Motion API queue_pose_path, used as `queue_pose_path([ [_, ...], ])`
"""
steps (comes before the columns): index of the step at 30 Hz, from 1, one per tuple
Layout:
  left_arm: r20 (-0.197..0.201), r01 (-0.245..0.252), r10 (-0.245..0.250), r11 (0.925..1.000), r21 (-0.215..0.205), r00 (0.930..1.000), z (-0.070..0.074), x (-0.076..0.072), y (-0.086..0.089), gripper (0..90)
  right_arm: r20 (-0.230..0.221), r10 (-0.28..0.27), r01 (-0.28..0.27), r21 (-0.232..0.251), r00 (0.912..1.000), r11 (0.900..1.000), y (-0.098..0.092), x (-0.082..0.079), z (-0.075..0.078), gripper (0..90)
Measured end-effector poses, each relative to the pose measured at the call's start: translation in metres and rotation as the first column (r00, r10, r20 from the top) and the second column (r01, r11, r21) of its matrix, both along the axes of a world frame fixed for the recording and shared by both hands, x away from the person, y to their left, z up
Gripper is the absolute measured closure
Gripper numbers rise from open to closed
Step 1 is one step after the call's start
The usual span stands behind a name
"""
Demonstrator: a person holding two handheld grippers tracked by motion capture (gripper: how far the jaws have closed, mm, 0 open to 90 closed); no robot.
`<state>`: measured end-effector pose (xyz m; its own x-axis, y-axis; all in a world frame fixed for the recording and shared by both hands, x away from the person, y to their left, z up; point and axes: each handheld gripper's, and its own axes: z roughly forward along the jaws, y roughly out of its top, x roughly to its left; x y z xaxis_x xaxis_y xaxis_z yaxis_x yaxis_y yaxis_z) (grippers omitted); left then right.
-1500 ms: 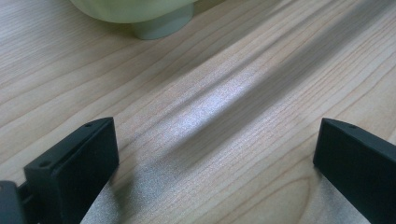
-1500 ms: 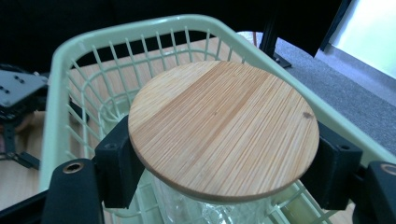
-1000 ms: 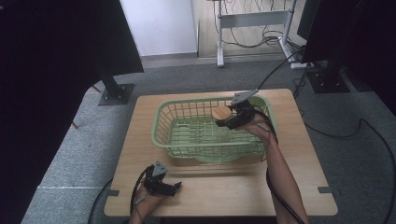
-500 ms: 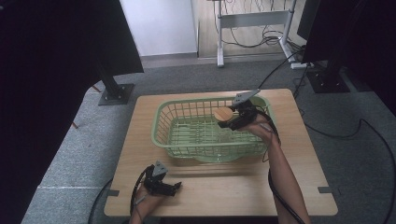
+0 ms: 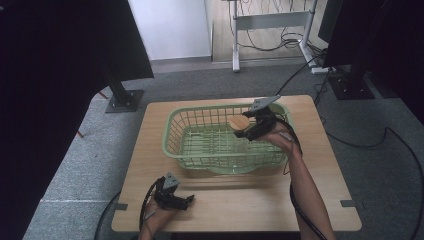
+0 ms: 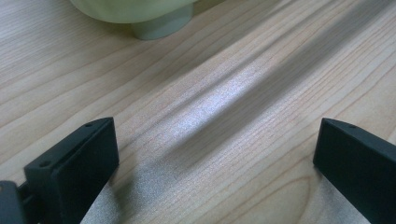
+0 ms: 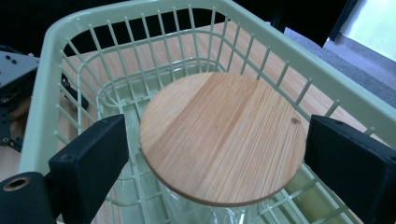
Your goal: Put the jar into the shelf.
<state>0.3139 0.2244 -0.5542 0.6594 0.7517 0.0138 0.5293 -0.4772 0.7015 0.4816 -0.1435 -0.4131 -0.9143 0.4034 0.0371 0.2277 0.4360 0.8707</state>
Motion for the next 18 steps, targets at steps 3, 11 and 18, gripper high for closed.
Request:
queue_pose_path([
  [3,0.000,0.000,0.000,1.0000,0.000,1.0000,0.000,0.000,0.000,0.0,0.009,0.006,-0.006,0.011,0.9999,1.000,-0.001,-0.003,0.003,6.5],
  [11,0.001,0.000,0.000,1.0000,-0.001,1.0000,0.000,0.000,0.000,0.0,0.035,-0.003,0.003,0.010,0.9994,1.000,-0.002,-0.011,0.009,6.2],
  [18,0.001,0.000,0.000,1.0000,-0.001,1.0000,0.000,0.000,0.000,0.0,0.047,-0.009,0.008,0.029,0.9989,1.000,-0.007,-0.017,0.013,6.7],
])
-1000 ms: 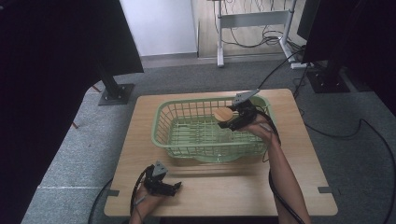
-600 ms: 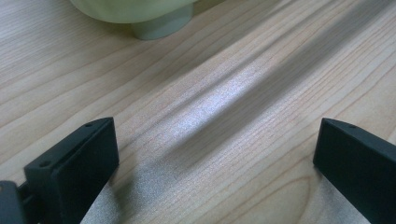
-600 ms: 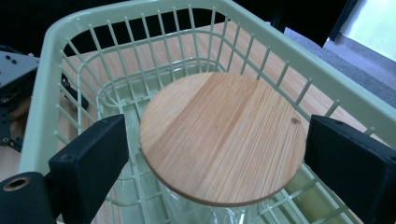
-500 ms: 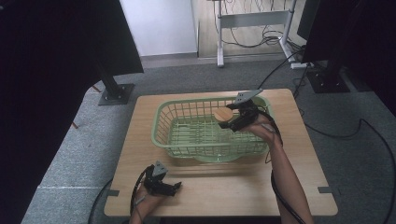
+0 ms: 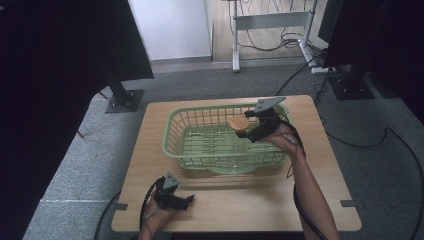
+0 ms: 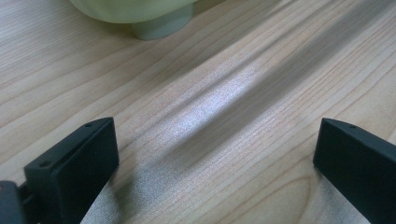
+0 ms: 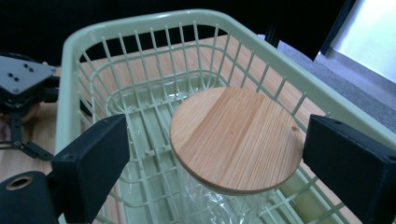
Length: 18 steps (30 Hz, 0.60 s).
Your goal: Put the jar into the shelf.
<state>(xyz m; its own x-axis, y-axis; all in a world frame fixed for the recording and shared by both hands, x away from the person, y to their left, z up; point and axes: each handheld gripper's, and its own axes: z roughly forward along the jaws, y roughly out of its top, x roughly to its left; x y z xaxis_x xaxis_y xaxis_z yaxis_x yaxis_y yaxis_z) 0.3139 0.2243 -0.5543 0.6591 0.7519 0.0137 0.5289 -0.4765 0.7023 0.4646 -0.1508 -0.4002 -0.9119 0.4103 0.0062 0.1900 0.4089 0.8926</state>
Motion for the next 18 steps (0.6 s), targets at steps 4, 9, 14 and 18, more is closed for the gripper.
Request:
queue_pose_path([
  [4,0.001,0.000,0.000,1.0000,0.000,1.0000,0.000,0.000,0.000,0.0,0.005,0.010,-0.010,0.012,0.9999,1.000,-0.002,-0.005,0.005,6.7],
  [9,0.000,0.000,0.000,1.0000,0.001,1.0000,0.000,0.000,0.000,0.0,0.008,0.019,-0.019,0.000,0.9998,1.000,-0.002,-0.009,0.010,6.7],
  [14,0.001,-0.001,0.001,1.0000,-0.002,1.0000,0.000,0.000,0.000,0.0,0.006,0.017,-0.017,0.014,0.9998,1.000,-0.003,-0.014,0.015,6.7],
  [18,0.001,-0.001,0.001,1.0000,-0.001,1.0000,0.000,0.000,0.000,0.0,0.006,0.015,-0.015,0.010,0.9999,1.000,-0.004,-0.019,0.018,6.6],
])
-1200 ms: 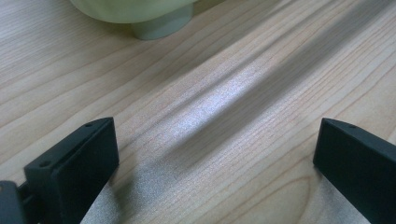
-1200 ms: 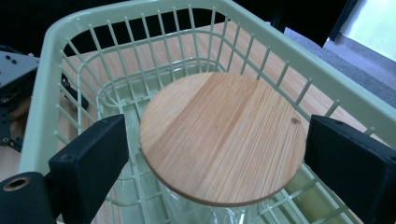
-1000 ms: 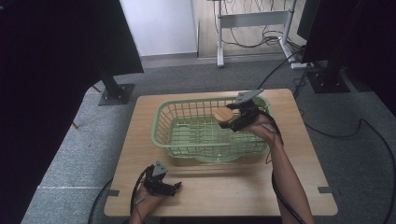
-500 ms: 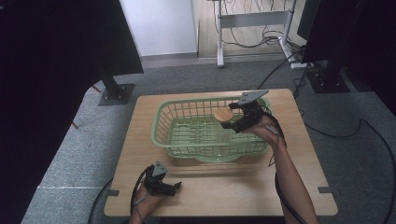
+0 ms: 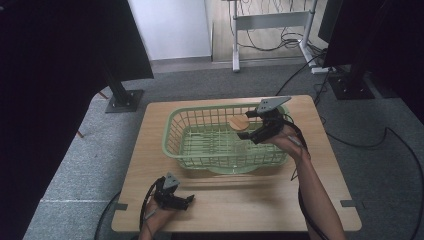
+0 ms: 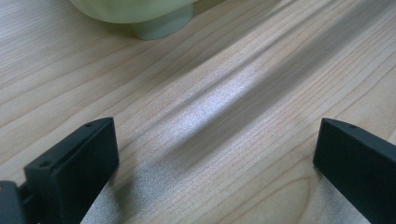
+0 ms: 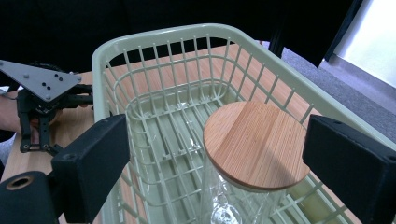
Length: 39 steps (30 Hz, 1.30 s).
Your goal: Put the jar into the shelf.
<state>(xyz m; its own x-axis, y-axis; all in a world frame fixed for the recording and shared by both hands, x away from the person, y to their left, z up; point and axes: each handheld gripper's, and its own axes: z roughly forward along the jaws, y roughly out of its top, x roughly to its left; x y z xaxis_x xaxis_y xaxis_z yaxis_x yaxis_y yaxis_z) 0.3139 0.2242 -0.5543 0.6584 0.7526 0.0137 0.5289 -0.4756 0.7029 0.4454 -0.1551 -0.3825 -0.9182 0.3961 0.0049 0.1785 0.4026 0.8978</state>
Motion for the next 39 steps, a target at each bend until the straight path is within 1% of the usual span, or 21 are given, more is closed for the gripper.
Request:
queue_pose_path([
  [6,-0.001,-0.001,0.001,1.0000,0.001,1.0000,0.000,0.000,0.000,0.0,-0.005,-0.007,0.007,-0.007,1.0000,1.000,-0.001,-0.008,0.003,6.5],
  [11,-0.001,-0.001,0.001,1.0000,0.001,1.0000,0.000,0.000,0.000,0.0,-0.009,-0.003,0.003,-0.009,1.0000,1.000,-0.003,-0.015,0.005,6.5],
  [20,-0.001,-0.001,0.001,1.0000,0.001,1.0000,0.000,0.000,0.000,0.0,0.008,0.006,-0.006,0.003,0.9999,1.000,-0.008,-0.028,0.009,6.8],
  [26,-0.001,-0.002,0.002,1.0000,0.001,1.0000,0.000,0.000,0.000,0.0,0.014,0.010,-0.011,0.020,0.9998,1.000,-0.011,-0.038,0.011,7.2],
  [29,-0.001,-0.003,0.003,1.0000,0.001,1.0000,0.000,0.000,0.000,0.0,0.016,0.006,-0.006,0.013,0.9998,1.000,-0.011,-0.043,0.012,7.2],
  [34,-0.002,-0.003,0.003,1.0000,0.001,1.0000,0.000,0.000,0.000,0.0,0.020,0.004,-0.004,0.021,0.9998,1.000,-0.014,-0.050,0.012,7.2],
  [39,-0.002,-0.003,0.003,1.0000,0.001,1.0000,0.000,0.000,0.000,0.0,0.026,0.008,-0.008,0.019,0.9996,1.000,-0.018,-0.060,0.010,7.3],
])
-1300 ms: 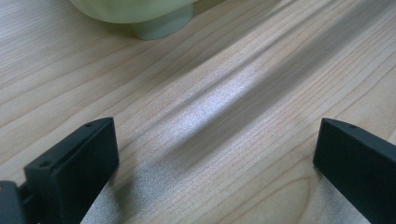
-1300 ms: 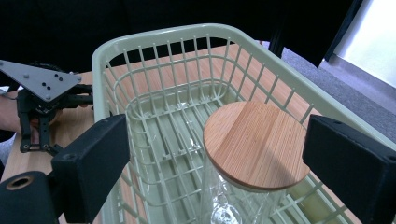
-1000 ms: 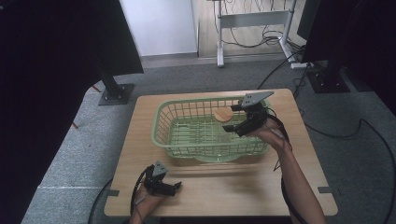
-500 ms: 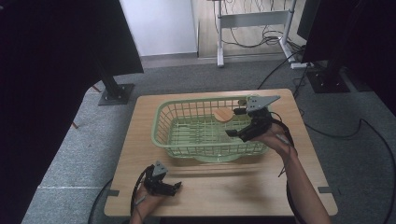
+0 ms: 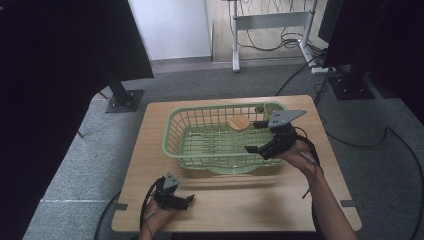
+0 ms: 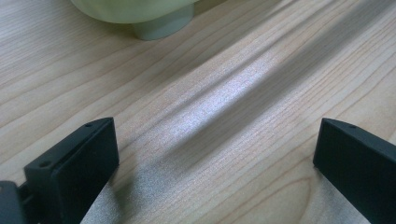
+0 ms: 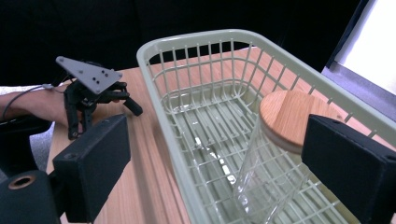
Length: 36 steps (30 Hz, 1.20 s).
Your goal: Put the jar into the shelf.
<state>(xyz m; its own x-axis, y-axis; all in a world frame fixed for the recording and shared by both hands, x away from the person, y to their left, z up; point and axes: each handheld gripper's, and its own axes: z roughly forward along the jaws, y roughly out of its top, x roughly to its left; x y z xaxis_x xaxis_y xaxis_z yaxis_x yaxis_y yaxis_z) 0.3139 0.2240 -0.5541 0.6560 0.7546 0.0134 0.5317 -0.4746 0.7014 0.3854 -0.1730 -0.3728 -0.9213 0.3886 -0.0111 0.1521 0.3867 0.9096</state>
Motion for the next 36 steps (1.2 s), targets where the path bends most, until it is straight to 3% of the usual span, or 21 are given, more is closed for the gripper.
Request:
queue_pose_path([
  [10,0.000,-0.001,0.001,1.0000,0.000,1.0000,0.000,0.000,0.000,0.0,0.002,-0.009,0.009,-0.005,1.0000,1.000,-0.008,-0.023,-0.008,7.3],
  [18,0.000,-0.003,0.003,1.0000,0.000,1.0000,0.000,0.000,0.000,0.0,0.003,-0.014,0.014,-0.009,0.9999,1.000,-0.010,-0.040,-0.022,7.3],
  [27,0.000,-0.004,0.004,1.0000,0.000,1.0000,0.000,0.000,0.000,0.0,-0.008,-0.032,0.033,0.017,0.9994,0.999,-0.012,-0.053,-0.041,7.8],
  [36,0.000,-0.004,0.004,1.0000,0.001,1.0000,0.000,0.000,0.000,0.0,-0.013,-0.037,0.037,-0.018,0.9992,0.999,-0.015,-0.064,-0.060,7.6],
])
